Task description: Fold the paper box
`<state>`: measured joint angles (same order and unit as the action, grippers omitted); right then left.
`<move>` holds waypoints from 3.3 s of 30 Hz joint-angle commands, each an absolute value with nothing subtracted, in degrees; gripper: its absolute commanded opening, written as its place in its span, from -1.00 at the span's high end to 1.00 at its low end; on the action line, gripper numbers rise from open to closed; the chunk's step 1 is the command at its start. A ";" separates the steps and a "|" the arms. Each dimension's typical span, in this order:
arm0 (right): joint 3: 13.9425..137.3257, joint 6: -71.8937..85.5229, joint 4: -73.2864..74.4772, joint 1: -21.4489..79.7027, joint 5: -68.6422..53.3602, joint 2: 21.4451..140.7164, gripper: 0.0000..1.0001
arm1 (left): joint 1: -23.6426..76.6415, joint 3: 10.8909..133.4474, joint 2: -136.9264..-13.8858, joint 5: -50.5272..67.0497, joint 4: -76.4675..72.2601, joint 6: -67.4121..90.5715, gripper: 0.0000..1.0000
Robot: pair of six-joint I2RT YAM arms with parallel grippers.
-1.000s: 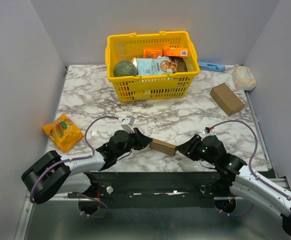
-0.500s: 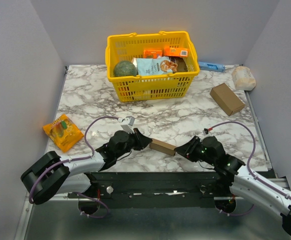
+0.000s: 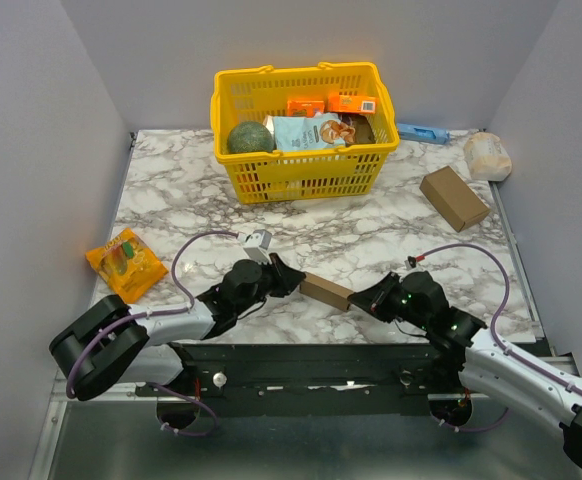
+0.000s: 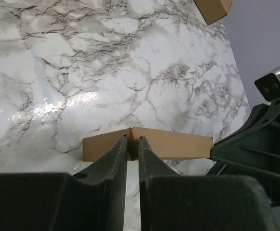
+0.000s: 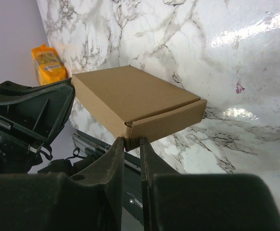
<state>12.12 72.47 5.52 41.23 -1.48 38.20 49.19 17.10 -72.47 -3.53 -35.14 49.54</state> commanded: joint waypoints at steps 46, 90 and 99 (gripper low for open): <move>25.84 51.59 21.71 41.22 0.44 41.40 -0.62 | 58.43 14.68 -46.40 7.20 1.49 45.08 -0.16; 28.56 50.01 22.06 41.22 5.01 38.84 -0.74 | 46.95 42.82 -101.63 18.55 -40.61 42.10 -0.20; 33.40 40.96 10.65 25.17 -6.31 52.20 -0.93 | 27.97 32.96 -78.70 14.68 -25.59 35.25 -0.33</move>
